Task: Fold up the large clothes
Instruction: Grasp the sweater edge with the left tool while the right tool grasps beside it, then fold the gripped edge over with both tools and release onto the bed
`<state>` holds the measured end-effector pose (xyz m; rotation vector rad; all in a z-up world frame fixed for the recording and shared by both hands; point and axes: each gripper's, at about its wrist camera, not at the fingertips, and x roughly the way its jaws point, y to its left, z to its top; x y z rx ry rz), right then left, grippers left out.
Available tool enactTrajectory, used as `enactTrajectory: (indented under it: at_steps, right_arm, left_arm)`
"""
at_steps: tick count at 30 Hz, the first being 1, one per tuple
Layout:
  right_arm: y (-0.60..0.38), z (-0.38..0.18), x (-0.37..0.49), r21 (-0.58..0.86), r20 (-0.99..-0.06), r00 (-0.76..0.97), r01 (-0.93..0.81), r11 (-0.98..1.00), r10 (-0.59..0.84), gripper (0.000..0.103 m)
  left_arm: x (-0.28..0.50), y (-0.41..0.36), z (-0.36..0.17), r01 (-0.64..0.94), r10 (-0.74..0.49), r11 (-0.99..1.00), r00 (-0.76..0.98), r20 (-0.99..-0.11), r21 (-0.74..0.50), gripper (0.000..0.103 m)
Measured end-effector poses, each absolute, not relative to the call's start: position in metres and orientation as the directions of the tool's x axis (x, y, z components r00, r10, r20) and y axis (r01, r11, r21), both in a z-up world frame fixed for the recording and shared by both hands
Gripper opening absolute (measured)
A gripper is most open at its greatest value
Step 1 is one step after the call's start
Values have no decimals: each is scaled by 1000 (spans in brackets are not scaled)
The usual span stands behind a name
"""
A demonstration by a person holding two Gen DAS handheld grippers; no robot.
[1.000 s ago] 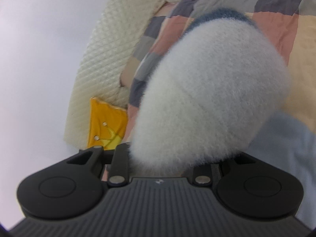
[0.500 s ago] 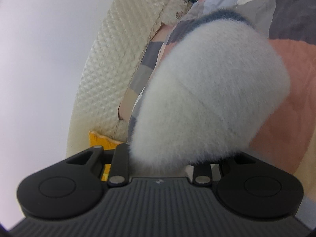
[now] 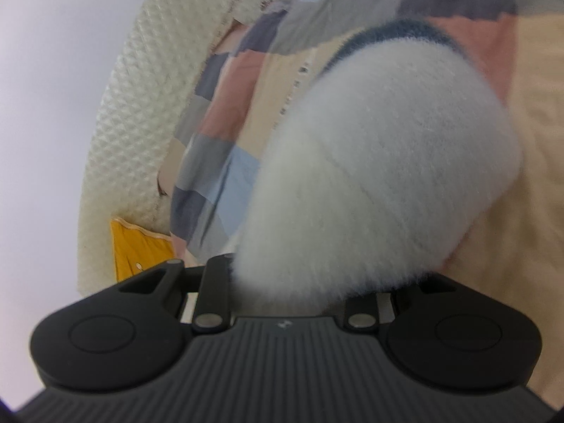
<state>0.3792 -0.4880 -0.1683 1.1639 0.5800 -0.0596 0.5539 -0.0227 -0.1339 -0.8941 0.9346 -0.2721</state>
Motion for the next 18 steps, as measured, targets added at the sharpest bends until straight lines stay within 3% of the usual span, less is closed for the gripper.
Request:
enactTrajectory:
  at_steps: [10,18]
  right_arm:
    - [-481,-206,356,833,-507,810,373,409,295,39]
    - [-480,-209,359,831,-515,805,385,401,294,47]
  left_arm:
    - [515,3,-181,-150,-591,606,573,-568,-782,41]
    - [499,1,-164,-118,-543,690,568,-619,-714,47]
